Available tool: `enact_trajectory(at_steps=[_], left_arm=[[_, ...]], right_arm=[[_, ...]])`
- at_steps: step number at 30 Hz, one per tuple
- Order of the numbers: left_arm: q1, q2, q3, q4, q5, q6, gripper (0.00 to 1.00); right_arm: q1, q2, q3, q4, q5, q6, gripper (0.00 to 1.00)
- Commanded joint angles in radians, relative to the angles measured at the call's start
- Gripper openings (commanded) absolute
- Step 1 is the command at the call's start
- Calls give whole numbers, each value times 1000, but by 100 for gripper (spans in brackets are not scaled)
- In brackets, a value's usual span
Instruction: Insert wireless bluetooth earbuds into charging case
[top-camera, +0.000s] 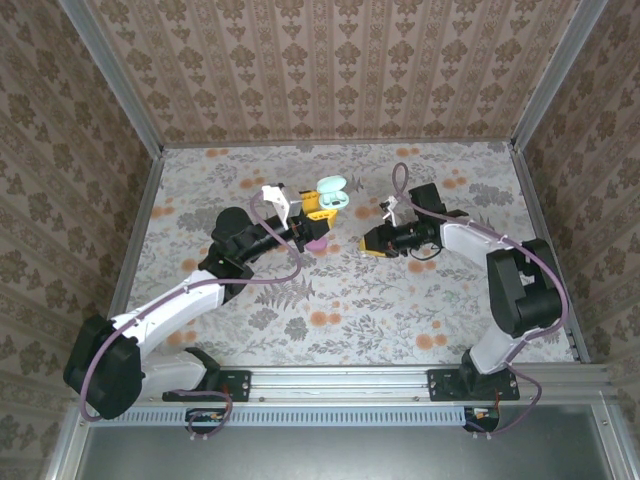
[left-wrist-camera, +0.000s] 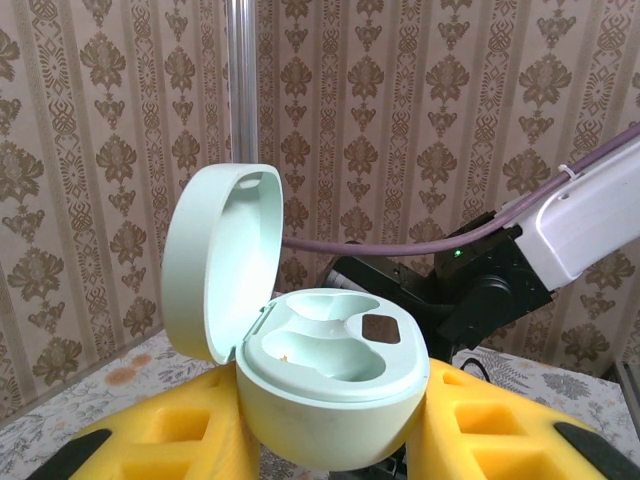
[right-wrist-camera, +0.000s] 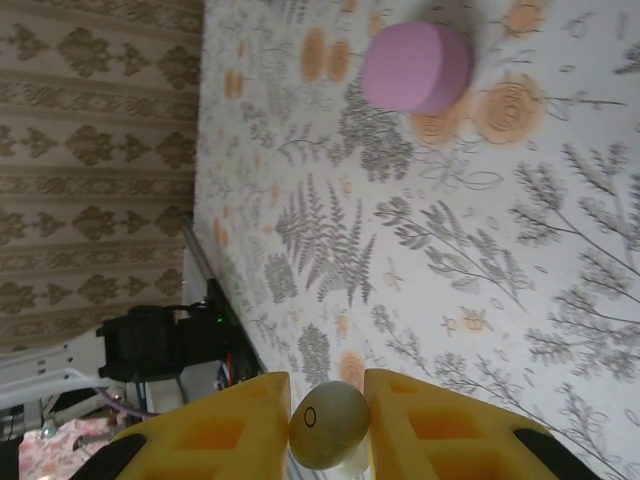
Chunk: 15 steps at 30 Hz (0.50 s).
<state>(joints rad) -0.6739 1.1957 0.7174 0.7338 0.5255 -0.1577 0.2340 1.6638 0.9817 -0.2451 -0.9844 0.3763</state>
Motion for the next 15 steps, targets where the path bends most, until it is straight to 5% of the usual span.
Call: enact_trajectory(at_steps=[1, 10, 15], left_arm=[[-8, -25, 8, 10, -4, -8, 36], [-8, -25, 7, 14, -1, -8, 36], [-8, -25, 7, 16, -3, -10, 36]], right_arm=[[4, -43, -18, 99, -107, 45, 28], [4, -78, -18, 118, -167, 56, 28], [20, -22, 56, -161, 85, -60, 27]])
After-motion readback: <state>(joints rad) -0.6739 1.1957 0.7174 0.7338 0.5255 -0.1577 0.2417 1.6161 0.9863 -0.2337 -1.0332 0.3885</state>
